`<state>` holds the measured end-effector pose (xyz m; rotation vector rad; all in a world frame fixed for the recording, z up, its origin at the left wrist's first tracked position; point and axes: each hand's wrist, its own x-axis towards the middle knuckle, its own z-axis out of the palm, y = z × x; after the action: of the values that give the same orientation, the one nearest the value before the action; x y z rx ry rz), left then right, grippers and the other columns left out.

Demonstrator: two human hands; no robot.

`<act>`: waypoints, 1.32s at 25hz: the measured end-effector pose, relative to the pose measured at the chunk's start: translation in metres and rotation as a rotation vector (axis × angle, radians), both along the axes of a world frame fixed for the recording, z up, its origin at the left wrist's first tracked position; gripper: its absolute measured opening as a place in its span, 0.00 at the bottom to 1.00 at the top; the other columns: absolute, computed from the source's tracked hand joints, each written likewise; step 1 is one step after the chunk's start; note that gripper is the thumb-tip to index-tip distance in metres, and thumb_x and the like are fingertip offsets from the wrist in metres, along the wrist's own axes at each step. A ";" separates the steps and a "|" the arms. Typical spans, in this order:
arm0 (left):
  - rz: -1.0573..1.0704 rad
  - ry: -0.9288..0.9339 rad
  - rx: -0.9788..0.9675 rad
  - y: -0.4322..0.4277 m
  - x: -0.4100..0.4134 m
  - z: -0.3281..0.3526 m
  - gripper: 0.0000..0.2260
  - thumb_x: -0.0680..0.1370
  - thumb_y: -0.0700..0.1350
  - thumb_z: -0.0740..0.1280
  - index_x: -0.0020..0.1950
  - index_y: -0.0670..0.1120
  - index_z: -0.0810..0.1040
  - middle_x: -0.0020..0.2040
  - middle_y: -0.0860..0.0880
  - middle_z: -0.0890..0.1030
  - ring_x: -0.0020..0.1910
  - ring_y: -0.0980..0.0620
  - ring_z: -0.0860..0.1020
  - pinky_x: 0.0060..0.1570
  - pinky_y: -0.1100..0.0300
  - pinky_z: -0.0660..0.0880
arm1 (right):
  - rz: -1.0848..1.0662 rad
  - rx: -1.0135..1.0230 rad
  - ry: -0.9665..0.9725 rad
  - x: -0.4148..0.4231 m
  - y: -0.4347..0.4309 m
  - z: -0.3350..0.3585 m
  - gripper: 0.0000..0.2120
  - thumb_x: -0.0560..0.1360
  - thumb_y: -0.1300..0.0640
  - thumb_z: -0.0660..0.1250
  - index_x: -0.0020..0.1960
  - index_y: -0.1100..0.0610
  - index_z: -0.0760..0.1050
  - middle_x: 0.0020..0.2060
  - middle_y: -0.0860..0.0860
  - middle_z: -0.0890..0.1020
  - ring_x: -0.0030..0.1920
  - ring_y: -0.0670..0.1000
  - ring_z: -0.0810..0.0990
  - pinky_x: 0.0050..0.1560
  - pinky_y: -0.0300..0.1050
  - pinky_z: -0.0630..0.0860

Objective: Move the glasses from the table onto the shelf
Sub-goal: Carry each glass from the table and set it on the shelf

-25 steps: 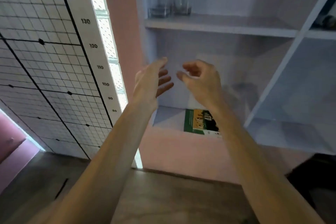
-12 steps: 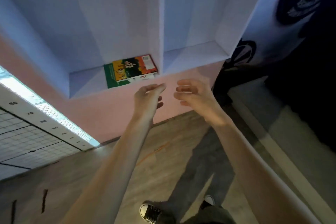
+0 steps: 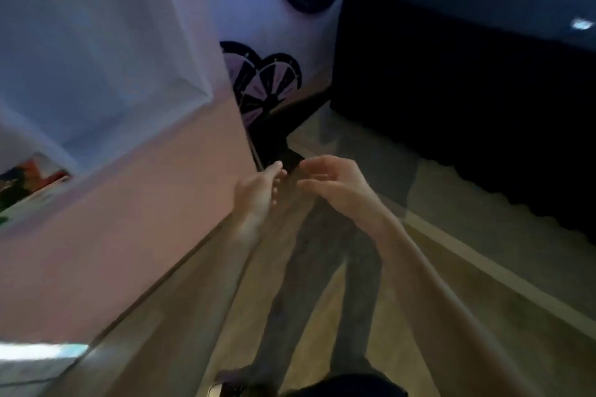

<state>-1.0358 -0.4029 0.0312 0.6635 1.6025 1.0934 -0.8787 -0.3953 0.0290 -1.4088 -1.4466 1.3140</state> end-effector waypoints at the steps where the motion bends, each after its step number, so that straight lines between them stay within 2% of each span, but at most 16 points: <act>1: -0.053 -0.013 -0.010 0.005 0.035 -0.003 0.12 0.77 0.54 0.70 0.44 0.46 0.85 0.42 0.48 0.82 0.41 0.50 0.79 0.44 0.53 0.75 | -0.032 -0.015 -0.014 0.037 -0.003 -0.002 0.20 0.73 0.57 0.78 0.64 0.55 0.82 0.60 0.51 0.85 0.61 0.50 0.82 0.61 0.48 0.81; 4: -0.188 -0.101 -0.004 0.017 0.124 -0.009 0.15 0.80 0.53 0.68 0.57 0.43 0.81 0.51 0.45 0.82 0.44 0.47 0.83 0.42 0.53 0.80 | -0.177 -0.026 0.015 0.129 -0.012 -0.003 0.19 0.72 0.60 0.78 0.62 0.53 0.82 0.59 0.51 0.84 0.60 0.53 0.84 0.61 0.52 0.82; 6: -0.323 -0.084 0.026 0.023 0.185 -0.011 0.16 0.79 0.52 0.69 0.62 0.43 0.79 0.55 0.44 0.82 0.48 0.45 0.84 0.41 0.55 0.81 | -0.293 -0.030 0.037 0.188 -0.022 -0.003 0.21 0.72 0.61 0.78 0.63 0.54 0.80 0.58 0.52 0.84 0.57 0.53 0.85 0.56 0.51 0.84; 9: -0.491 -0.068 0.033 0.028 0.273 -0.013 0.14 0.78 0.47 0.71 0.61 0.43 0.79 0.54 0.45 0.83 0.50 0.48 0.82 0.45 0.56 0.80 | -0.433 -0.050 0.052 0.262 -0.038 -0.003 0.23 0.73 0.62 0.78 0.67 0.58 0.78 0.56 0.54 0.85 0.55 0.51 0.85 0.48 0.41 0.84; 11: -0.569 -0.089 0.023 0.035 0.322 -0.018 0.12 0.77 0.45 0.73 0.58 0.43 0.80 0.53 0.43 0.84 0.50 0.48 0.82 0.44 0.56 0.79 | -0.520 -0.047 0.027 0.301 -0.040 -0.008 0.24 0.71 0.61 0.79 0.66 0.59 0.79 0.56 0.55 0.85 0.55 0.52 0.86 0.52 0.46 0.84; 14: -0.704 -0.150 0.035 0.053 0.389 -0.025 0.14 0.77 0.44 0.73 0.61 0.43 0.77 0.54 0.42 0.85 0.45 0.50 0.85 0.38 0.58 0.81 | -0.636 -0.037 -0.018 0.353 -0.034 -0.012 0.23 0.69 0.57 0.80 0.62 0.56 0.81 0.55 0.53 0.86 0.56 0.52 0.86 0.58 0.50 0.83; 16: -0.788 -0.161 0.040 0.072 0.433 -0.028 0.14 0.78 0.44 0.72 0.61 0.42 0.77 0.53 0.43 0.85 0.43 0.51 0.85 0.39 0.59 0.82 | -0.683 -0.046 -0.034 0.389 -0.025 -0.009 0.20 0.71 0.58 0.78 0.62 0.55 0.81 0.54 0.51 0.87 0.54 0.51 0.86 0.54 0.47 0.83; 19: -0.896 -0.168 0.024 0.111 0.498 -0.031 0.10 0.79 0.46 0.70 0.55 0.42 0.83 0.53 0.40 0.86 0.44 0.51 0.84 0.47 0.53 0.80 | -0.760 -0.073 -0.063 0.441 0.000 -0.001 0.18 0.73 0.58 0.77 0.62 0.54 0.81 0.51 0.50 0.88 0.50 0.48 0.87 0.41 0.40 0.81; 22: -0.944 -0.200 -0.036 0.155 0.553 -0.028 0.12 0.80 0.49 0.67 0.53 0.43 0.85 0.55 0.38 0.85 0.49 0.47 0.83 0.54 0.48 0.79 | -0.825 -0.085 -0.100 0.487 0.034 0.009 0.20 0.71 0.56 0.79 0.62 0.52 0.81 0.51 0.50 0.87 0.49 0.46 0.86 0.44 0.39 0.79; 25: -0.957 -0.294 -0.081 0.208 0.598 -0.016 0.14 0.82 0.49 0.64 0.61 0.43 0.81 0.56 0.43 0.83 0.50 0.45 0.85 0.45 0.53 0.82 | -0.876 -0.063 -0.113 0.526 0.081 0.025 0.21 0.72 0.56 0.79 0.64 0.53 0.81 0.55 0.50 0.85 0.54 0.47 0.86 0.52 0.42 0.83; 27: -0.965 -0.309 -0.095 0.240 0.620 -0.013 0.12 0.82 0.48 0.65 0.61 0.43 0.79 0.56 0.43 0.84 0.49 0.44 0.85 0.43 0.54 0.83 | -0.877 -0.056 -0.102 0.544 0.111 0.030 0.20 0.74 0.57 0.77 0.65 0.54 0.80 0.54 0.49 0.86 0.52 0.48 0.87 0.47 0.42 0.84; 29: -0.959 -0.293 -0.085 0.264 0.631 -0.016 0.12 0.81 0.46 0.66 0.61 0.42 0.80 0.56 0.42 0.85 0.51 0.44 0.85 0.47 0.52 0.83 | -0.875 -0.051 -0.081 0.556 0.134 0.031 0.19 0.74 0.58 0.76 0.65 0.54 0.80 0.51 0.48 0.87 0.50 0.46 0.87 0.42 0.38 0.81; 31: -0.949 -0.280 -0.051 0.290 0.640 -0.018 0.12 0.79 0.44 0.68 0.60 0.42 0.82 0.55 0.42 0.86 0.54 0.45 0.85 0.52 0.53 0.82 | -0.859 -0.043 -0.063 0.570 0.164 0.029 0.19 0.75 0.59 0.76 0.65 0.55 0.80 0.51 0.49 0.87 0.50 0.46 0.87 0.42 0.37 0.81; 33: -0.905 -0.274 -0.040 0.317 0.649 -0.017 0.13 0.78 0.43 0.70 0.62 0.42 0.80 0.55 0.42 0.85 0.54 0.45 0.84 0.49 0.55 0.82 | -0.838 -0.046 -0.049 0.586 0.197 0.026 0.20 0.74 0.59 0.76 0.65 0.55 0.80 0.54 0.51 0.86 0.53 0.47 0.86 0.46 0.39 0.82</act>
<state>-0.3870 -0.0856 0.0140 1.0197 0.9044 0.4434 -0.2929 -0.1980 0.0545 -1.7985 -0.6915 0.7682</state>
